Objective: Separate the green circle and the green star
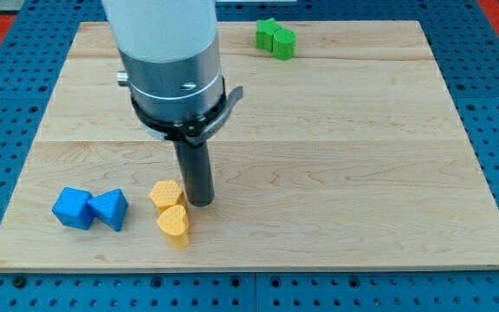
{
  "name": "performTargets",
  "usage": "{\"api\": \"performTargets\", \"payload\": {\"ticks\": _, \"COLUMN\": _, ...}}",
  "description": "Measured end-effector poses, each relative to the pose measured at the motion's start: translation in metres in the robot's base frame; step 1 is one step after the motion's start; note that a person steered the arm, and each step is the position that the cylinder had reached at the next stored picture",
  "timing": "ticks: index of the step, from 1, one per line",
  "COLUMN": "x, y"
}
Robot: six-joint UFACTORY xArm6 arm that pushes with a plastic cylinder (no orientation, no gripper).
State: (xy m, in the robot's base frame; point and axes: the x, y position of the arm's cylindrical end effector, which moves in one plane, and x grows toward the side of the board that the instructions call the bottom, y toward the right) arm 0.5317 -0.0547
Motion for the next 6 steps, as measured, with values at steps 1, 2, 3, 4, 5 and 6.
{"api": "performTargets", "payload": {"ticks": 1, "x": -0.01, "y": 0.034}}
{"api": "performTargets", "payload": {"ticks": 2, "x": -0.053, "y": 0.09}}
{"api": "performTargets", "payload": {"ticks": 3, "x": -0.075, "y": 0.116}}
{"api": "performTargets", "payload": {"ticks": 4, "x": -0.075, "y": 0.133}}
{"api": "performTargets", "payload": {"ticks": 5, "x": -0.082, "y": 0.181}}
{"api": "performTargets", "payload": {"ticks": 6, "x": -0.108, "y": 0.211}}
